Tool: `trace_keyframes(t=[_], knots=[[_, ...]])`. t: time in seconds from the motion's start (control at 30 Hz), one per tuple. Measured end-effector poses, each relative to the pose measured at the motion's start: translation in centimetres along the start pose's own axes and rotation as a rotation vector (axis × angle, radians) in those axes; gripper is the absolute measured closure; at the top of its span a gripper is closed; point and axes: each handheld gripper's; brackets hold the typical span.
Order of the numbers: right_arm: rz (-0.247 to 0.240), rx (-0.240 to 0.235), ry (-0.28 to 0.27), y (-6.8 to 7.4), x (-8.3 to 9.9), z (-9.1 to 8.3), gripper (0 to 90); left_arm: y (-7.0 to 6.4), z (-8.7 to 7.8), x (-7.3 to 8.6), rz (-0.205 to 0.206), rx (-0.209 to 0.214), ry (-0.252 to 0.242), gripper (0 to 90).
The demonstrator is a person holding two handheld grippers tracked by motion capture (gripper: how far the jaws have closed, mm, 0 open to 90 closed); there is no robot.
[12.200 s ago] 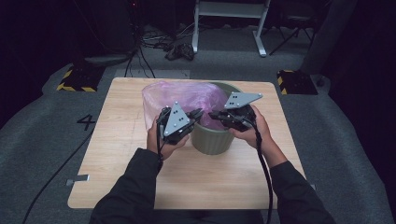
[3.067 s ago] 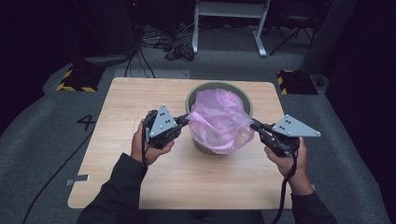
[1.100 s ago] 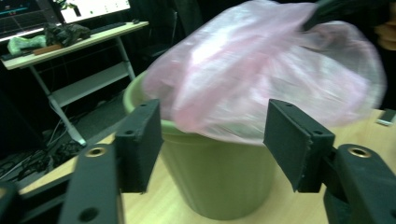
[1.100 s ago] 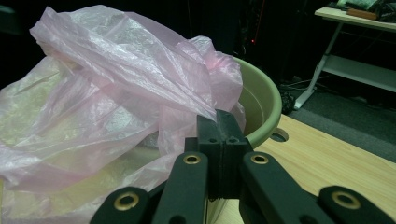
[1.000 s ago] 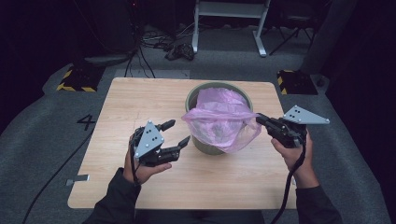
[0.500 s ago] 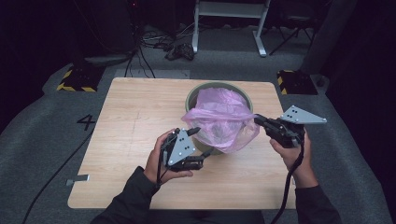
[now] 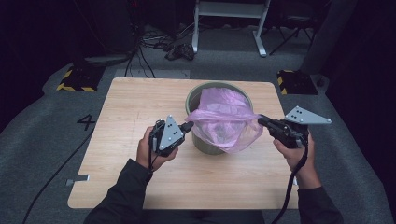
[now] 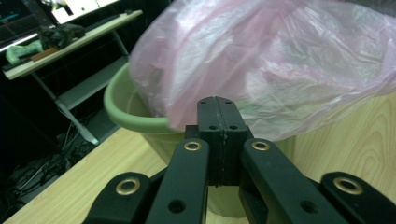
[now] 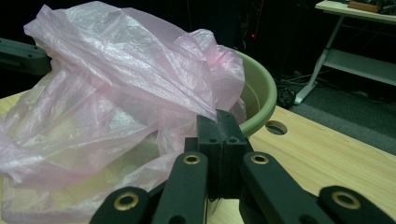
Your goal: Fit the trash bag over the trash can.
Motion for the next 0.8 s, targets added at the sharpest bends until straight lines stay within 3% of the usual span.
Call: trace_keyframes(t=[0.03,0.1,0.17,0.2,0.27,0.37,0.4,0.5,0.67,0.73,0.8], knots=[[-0.002,0.002,0.003,0.0,0.0,0.0,90.0,-0.2,-0.2,-0.1,0.001,0.006,-0.012,75.2],[-0.005,0.0,0.005,0.0,0.0,0.1,90.0,-0.9,-0.4,-0.4,0.026,0.012,-0.023,62.8],[-0.006,-0.003,0.008,0.2,-0.1,0.2,90.0,-1.4,-0.3,-0.6,0.032,0.06,-0.033,49.4],[-0.009,-0.003,0.007,0.3,-0.2,0.2,90.0,-1.7,-0.2,-0.8,0.042,0.063,-0.029,43.7],[-0.013,-0.012,0.009,0.4,-0.3,0.3,90.0,-2.2,0.2,-0.9,0.059,0.095,-0.026,33.6],[-0.017,-0.014,0.015,0.6,-0.4,0.5,89.8,-2.9,0.8,-1.1,0.09,0.123,-0.014,25.8],[-0.015,-0.016,0.017,0.6,-0.4,0.5,89.7,-3.1,1.0,-1.1,0.104,0.111,-0.002,24.1],[-0.018,-0.021,0.025,0.6,-0.4,0.6,89.6,-3.3,1.6,-1.1,0.142,0.061,0.048,27.0],[-0.012,-0.036,0.029,0.5,-0.5,0.6,89.6,-3.2,2.3,-1.0,0.195,-0.032,0.101,57.5],[-0.015,-0.035,0.03,0.5,-0.5,0.5,89.6,-3.0,2.3,-0.9,0.203,-0.02,0.093,73.5],[-0.013,-0.034,0.03,0.5,-0.5,0.4,89.5,-2.7,2.1,-0.8,0.209,-0.014,0.092,79.7]])
Point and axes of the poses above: each handheld gripper's, and its own axes: z roughly forward along the jaws, x roughly out of its underside, y roughly to its left, and after that the axes turned 10 degrees about z, right-handed
